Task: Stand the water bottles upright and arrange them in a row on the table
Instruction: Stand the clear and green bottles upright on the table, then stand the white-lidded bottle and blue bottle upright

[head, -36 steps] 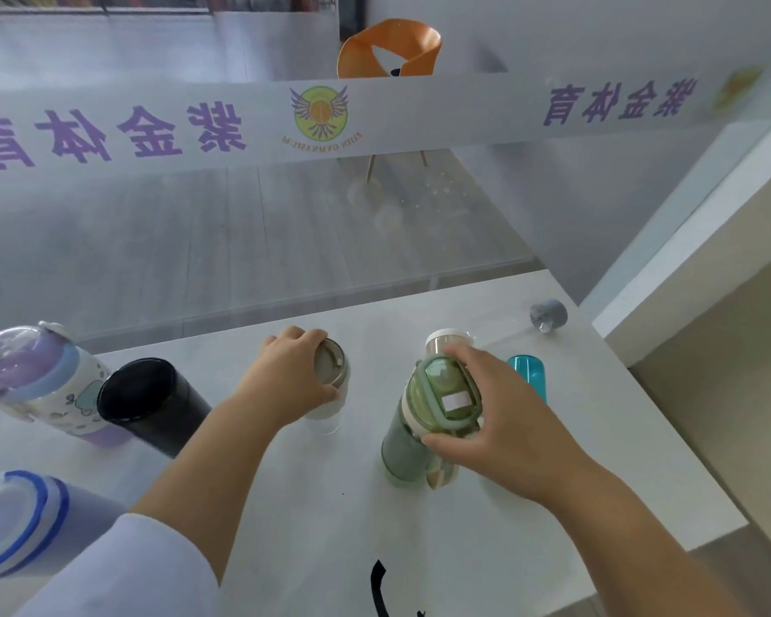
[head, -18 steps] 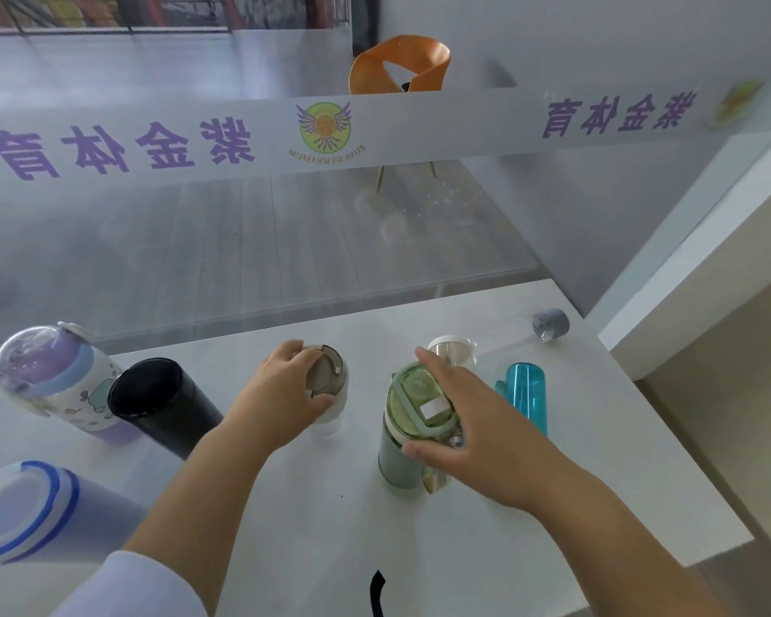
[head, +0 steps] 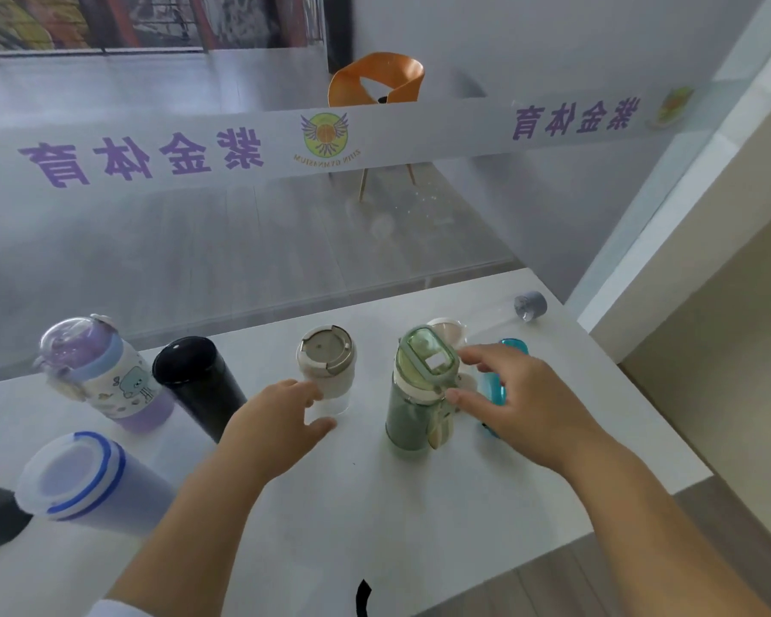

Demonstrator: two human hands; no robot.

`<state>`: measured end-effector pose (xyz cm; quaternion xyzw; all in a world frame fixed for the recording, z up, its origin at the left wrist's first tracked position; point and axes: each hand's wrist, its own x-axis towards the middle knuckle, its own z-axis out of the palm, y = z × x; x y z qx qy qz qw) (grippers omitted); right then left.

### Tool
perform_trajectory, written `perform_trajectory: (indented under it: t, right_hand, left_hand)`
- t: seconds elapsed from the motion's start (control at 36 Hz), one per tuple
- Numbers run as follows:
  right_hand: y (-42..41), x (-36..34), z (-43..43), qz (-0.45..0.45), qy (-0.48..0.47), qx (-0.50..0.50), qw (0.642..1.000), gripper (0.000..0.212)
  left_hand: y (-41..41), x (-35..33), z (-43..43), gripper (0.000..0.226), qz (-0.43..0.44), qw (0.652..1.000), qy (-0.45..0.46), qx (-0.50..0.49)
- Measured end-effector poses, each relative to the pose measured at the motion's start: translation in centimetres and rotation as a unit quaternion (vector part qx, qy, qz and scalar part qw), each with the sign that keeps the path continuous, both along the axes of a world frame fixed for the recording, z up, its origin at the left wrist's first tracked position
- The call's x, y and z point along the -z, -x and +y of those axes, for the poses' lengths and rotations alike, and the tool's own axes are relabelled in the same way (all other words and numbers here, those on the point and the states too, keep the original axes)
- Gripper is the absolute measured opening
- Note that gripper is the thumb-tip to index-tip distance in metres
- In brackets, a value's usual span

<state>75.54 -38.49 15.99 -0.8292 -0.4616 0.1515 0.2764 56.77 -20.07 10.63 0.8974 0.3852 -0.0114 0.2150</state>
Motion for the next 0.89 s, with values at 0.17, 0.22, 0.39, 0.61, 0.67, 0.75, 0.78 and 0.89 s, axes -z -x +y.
perform_trajectory:
  t: [0.17, 0.22, 0.39, 0.61, 0.67, 0.75, 0.78, 0.89]
  right_hand:
    - [1.7, 0.2, -3.2, 0.006, 0.117, 0.032, 0.993, 0.050]
    - [2.1, 0.6, -4.4, 0.006, 0.157, 0.045, 0.987, 0.054]
    - [2.1, 2.2, -7.9, 0.025, 0.231, 0.061, 0.971, 0.056]
    - [-1.3, 3.6, -11.0, 0.037, 0.282, 0.060, 0.957, 0.055]
    - [-2.8, 4.1, -11.6, 0.031, 0.291, 0.050, 0.955, 0.056]
    - [-5.6, 4.9, -12.5, 0.020, 0.298, 0.032, 0.954, 0.057]
    - [-6.6, 5.2, -12.7, 0.014, 0.298, 0.025, 0.954, 0.058]
    - [-11.1, 6.1, -13.6, 0.002, 0.308, -0.010, 0.951, 0.059]
  left_hand:
    - [1.5, 0.8, -2.7, 0.042, 0.044, 0.998, 0.032, 0.030]
    - [1.7, 1.3, -3.6, 0.042, 0.054, 0.997, 0.044, 0.042]
    - [1.3, 2.4, -6.4, 0.041, 0.065, 0.992, 0.082, 0.068]
    - [-1.6, 3.4, -10.0, 0.041, 0.091, 0.987, 0.090, 0.098]
    - [-2.9, 3.7, -11.1, 0.041, 0.092, 0.987, 0.092, 0.098]
    - [-5.2, 4.1, -12.7, 0.042, 0.093, 0.987, 0.098, 0.088]
    - [-6.1, 4.2, -13.2, 0.042, 0.092, 0.987, 0.104, 0.081]
    - [-10.1, 4.5, -15.3, 0.043, 0.086, 0.988, 0.122, 0.045]
